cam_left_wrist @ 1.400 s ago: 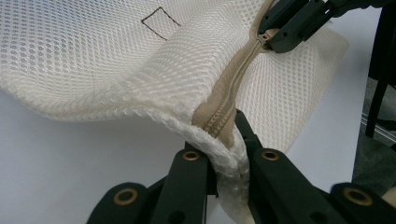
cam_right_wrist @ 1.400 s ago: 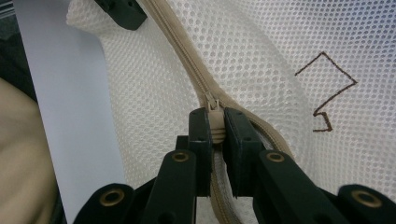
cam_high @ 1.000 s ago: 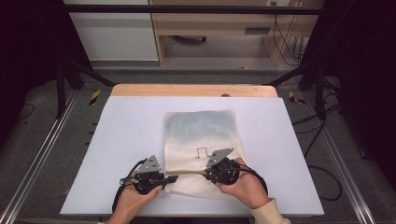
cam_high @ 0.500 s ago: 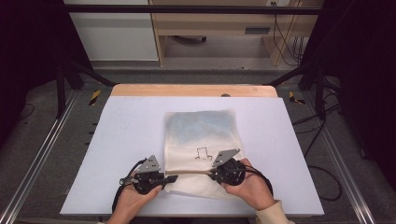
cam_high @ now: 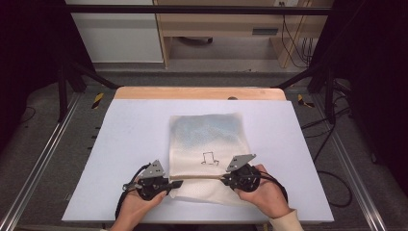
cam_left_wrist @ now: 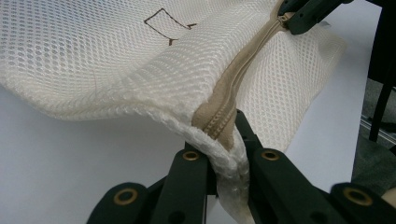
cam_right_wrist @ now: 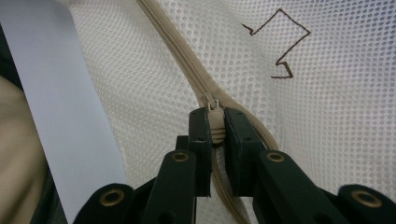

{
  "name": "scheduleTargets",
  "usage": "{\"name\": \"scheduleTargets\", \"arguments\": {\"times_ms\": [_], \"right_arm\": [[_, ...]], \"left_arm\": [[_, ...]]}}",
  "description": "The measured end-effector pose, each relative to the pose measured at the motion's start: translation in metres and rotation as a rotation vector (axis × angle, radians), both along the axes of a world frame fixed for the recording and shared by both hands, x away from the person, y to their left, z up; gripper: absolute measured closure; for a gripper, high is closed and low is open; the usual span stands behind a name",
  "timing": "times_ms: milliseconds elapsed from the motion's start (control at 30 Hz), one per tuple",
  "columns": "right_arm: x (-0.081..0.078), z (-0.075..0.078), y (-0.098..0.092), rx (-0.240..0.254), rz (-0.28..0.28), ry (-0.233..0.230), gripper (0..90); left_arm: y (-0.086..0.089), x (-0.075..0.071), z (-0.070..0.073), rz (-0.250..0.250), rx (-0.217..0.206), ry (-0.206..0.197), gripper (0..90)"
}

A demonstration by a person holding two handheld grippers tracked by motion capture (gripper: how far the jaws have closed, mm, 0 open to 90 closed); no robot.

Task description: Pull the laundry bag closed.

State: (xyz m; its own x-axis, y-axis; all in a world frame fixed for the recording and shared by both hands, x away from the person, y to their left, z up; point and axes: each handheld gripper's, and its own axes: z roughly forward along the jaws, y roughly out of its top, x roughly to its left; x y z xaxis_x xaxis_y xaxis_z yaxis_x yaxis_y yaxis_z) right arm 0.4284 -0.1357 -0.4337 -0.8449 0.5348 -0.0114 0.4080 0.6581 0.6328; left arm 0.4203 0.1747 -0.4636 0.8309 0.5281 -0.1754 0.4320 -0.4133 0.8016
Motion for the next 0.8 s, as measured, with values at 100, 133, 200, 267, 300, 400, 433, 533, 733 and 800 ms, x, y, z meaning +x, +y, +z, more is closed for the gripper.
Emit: {"name": "scheduleTargets", "arguments": {"times_ms": [100, 133, 200, 267, 300, 400, 433, 533, 733, 800], "right_arm": [[-0.001, 0.001, -0.004, 0.0, -0.012, -0.003, 82.1], [-0.002, 0.0, -0.006, 0.005, -0.015, -0.004, 82.0], [-0.003, 0.0, -0.008, 0.01, -0.019, -0.003, 82.0], [-0.004, 0.0, -0.011, 0.002, -0.026, -0.001, 82.1], [-0.004, 0.0, -0.013, 0.01, -0.03, 0.0, 82.1], [-0.006, 0.0, -0.019, 0.012, -0.039, 0.001, 82.1], [-0.006, -0.001, -0.02, 0.013, -0.04, 0.0, 82.0], [-0.008, -0.002, -0.025, 0.011, -0.051, 0.0, 82.0], [-0.013, -0.004, -0.039, 0.018, -0.088, 0.013, 82.1], [-0.015, -0.005, -0.045, 0.02, -0.094, 0.009, 82.0]], "left_arm": [[0.0, 0.0, 0.0, 0.0, 0.0, 0.0, 86.1], [0.0, -0.001, 0.0, -0.001, 0.0, -0.001, 86.1], [0.0, -0.001, 0.0, -0.001, 0.001, -0.002, 86.1], [0.0, -0.001, 0.0, -0.002, 0.001, -0.001, 86.1], [0.0, -0.001, 0.0, -0.002, 0.001, -0.002, 86.1], [0.0, -0.001, 0.0, -0.004, 0.001, -0.002, 86.1], [0.0, -0.001, 0.0, -0.004, 0.002, -0.002, 86.1], [0.0, -0.001, 0.0, -0.001, 0.001, 0.0, 86.1], [0.0, -0.002, 0.0, -0.003, -0.001, 0.002, 86.1], [0.0, -0.002, 0.0, -0.004, -0.001, 0.003, 86.1]]}}
